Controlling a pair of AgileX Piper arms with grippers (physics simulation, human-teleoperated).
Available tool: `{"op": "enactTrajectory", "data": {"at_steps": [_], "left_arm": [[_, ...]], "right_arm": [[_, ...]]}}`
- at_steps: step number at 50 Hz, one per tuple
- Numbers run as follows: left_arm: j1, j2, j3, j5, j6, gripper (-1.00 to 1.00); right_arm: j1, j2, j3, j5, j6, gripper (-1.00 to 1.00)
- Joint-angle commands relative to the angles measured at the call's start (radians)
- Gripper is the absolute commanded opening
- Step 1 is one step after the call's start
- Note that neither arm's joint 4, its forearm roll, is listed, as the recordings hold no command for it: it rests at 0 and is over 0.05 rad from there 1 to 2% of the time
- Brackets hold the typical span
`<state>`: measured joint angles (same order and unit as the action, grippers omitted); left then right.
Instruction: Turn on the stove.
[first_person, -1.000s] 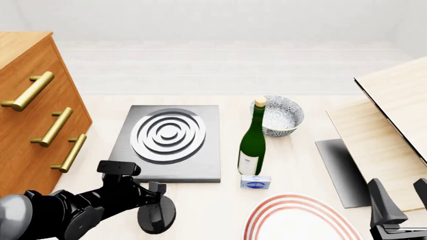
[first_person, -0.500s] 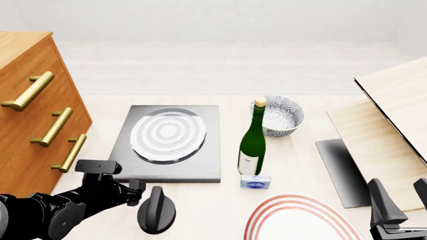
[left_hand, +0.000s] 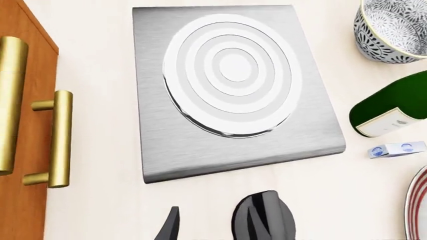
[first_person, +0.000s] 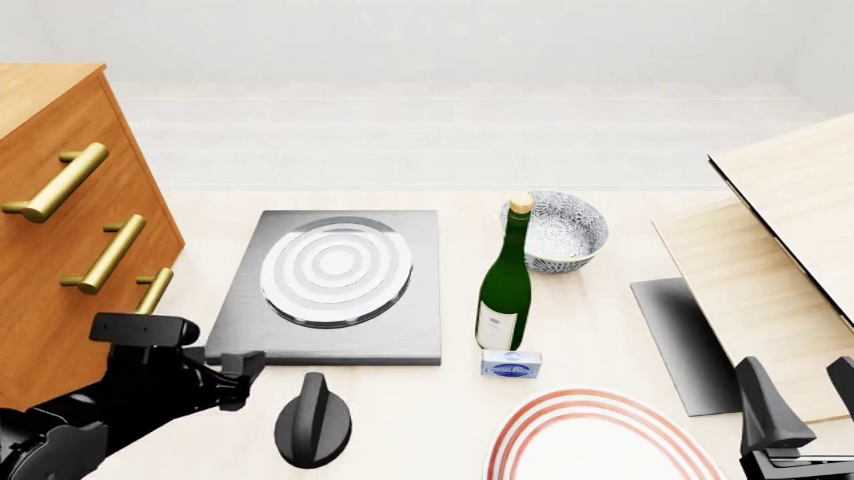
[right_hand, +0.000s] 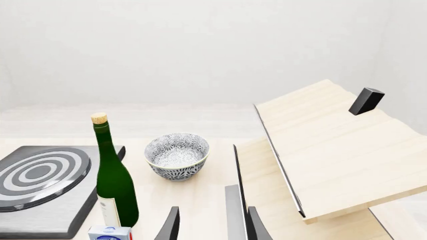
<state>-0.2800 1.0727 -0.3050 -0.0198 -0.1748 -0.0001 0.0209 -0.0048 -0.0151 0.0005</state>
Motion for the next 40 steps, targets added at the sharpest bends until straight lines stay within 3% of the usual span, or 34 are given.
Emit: {"op": "enactTrajectory", "data": {"at_steps": [1,3,14,20,24,25,33,40], "left_arm": [[0.001,-0.175,-0.010,0.093,0.038,1.00],[0.012,-0.181,-0.021,0.097,0.019,1.00],[0.020,-0.353,-0.065,0.156,0.103,1.00],[0.018,-0.570,-0.090,0.230,-0.012,1.00],[0.031,-0.660,-0.126,0.271,0.014,1.00],[0.040,-0.695,-0.143,0.285,0.048,1.00],[0.045,-0.846,-0.187,0.332,0.006,1.00],[0.043,-0.962,-0.233,0.366,0.056,1.00]], "right_arm": [[0.000,0.000,0.000,0.000,0.000,1.00],[0.000,0.000,0.000,0.000,0.000,1.00],[0.000,0.000,0.000,0.000,0.000,1.00],[0.000,0.000,0.000,0.000,0.000,1.00],[0.000,0.000,0.000,0.000,0.000,1.00],[0.000,0.000,0.000,0.000,0.000,1.00],[0.000,0.000,0.000,0.000,0.000,1.00],[0.000,0.000,0.000,0.000,0.000,1.00]]}}
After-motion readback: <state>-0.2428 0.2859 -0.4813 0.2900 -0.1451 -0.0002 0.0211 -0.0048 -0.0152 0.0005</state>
